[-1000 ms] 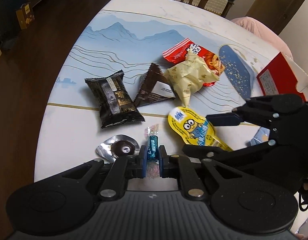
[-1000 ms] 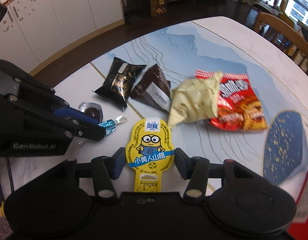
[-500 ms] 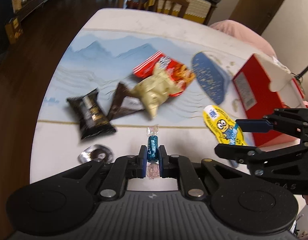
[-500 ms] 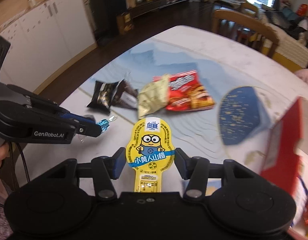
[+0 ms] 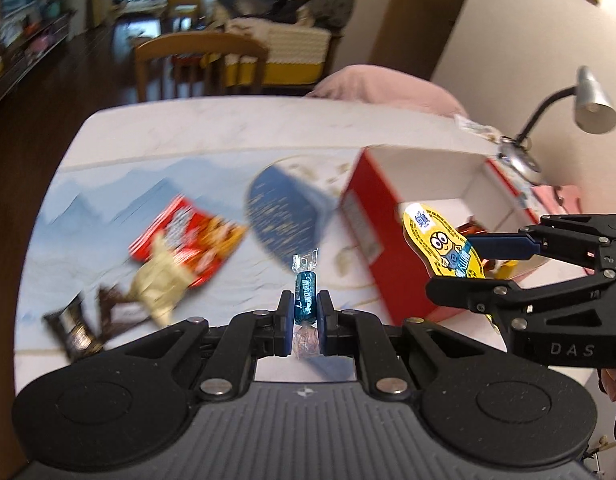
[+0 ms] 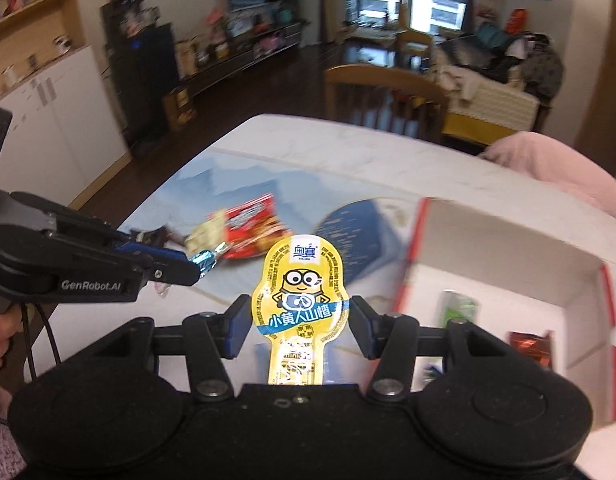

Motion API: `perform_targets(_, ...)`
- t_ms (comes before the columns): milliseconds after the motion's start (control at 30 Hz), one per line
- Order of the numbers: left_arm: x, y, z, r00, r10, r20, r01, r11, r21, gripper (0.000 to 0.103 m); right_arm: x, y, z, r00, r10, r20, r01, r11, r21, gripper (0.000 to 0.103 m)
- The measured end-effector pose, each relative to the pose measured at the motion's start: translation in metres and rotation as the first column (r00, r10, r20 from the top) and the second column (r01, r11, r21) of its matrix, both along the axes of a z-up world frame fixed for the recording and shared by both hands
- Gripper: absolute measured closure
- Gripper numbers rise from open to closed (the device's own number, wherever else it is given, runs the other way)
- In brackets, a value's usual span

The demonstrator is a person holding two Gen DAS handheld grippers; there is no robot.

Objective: Organize snacks
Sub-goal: 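Carry the candy and lollipop pack over the red box with both tools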

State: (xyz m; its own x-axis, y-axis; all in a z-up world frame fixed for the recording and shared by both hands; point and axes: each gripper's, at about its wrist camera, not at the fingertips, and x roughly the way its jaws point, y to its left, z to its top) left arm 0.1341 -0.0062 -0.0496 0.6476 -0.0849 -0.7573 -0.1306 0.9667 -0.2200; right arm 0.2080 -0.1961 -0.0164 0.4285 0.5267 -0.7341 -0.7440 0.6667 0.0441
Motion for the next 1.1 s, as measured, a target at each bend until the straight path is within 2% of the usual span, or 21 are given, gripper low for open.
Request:
perform_targets(200,0.031,-0.041,0.020,0.997,-0.073,0.037,0.073,0.997,0.022,0.092,0.022,-0.040,0.011,0.995,-0.084,0.046,0.083,0.996,0.015,0.052)
perform_targets(400,0.062,-0.080,0.028,0.991,-0.127,0.046,0.125,0.991,0.044,0.092,0.050,-0.077,0.010,0.986,-0.157,0.050,0.156,0.987,0.026,0.052)
perform_targets(667,0.106,-0.120,0.015,0.987,-0.159,-0.002,0.159,0.987,0.027,0.092,0.086,-0.121,-0.002,0.971,-0.240,0.014,0.240,0.971,0.014,0.052)
perform_targets(800,0.129,-0.140,0.007,0.985,-0.172,-0.025,0.173,0.984,0.048,0.092,0.107,-0.141,-0.011,0.963,-0.270,-0.004,0.270,0.963,-0.008,0.052)
perform_targets(900,0.147,-0.150,-0.002,0.983,-0.174,-0.054,0.177,0.983,0.052,0.092,0.122,-0.148,-0.022,0.958,-0.285,-0.029,0.284,0.958,-0.033,0.052)
perform_targets(1000,0.166,-0.154,-0.013,0.978,-0.185,-0.094,0.187,0.982,0.011,0.092,0.135,-0.151,-0.035,0.953,-0.298,-0.059,0.295,0.954,-0.054,0.052)
perform_targets(1100,0.183,-0.161,-0.024,0.974,-0.181,-0.134,0.187,0.982,0.033,0.092,0.144,-0.150,-0.046,0.951,-0.301,-0.077,0.295,0.952,-0.077,0.052)
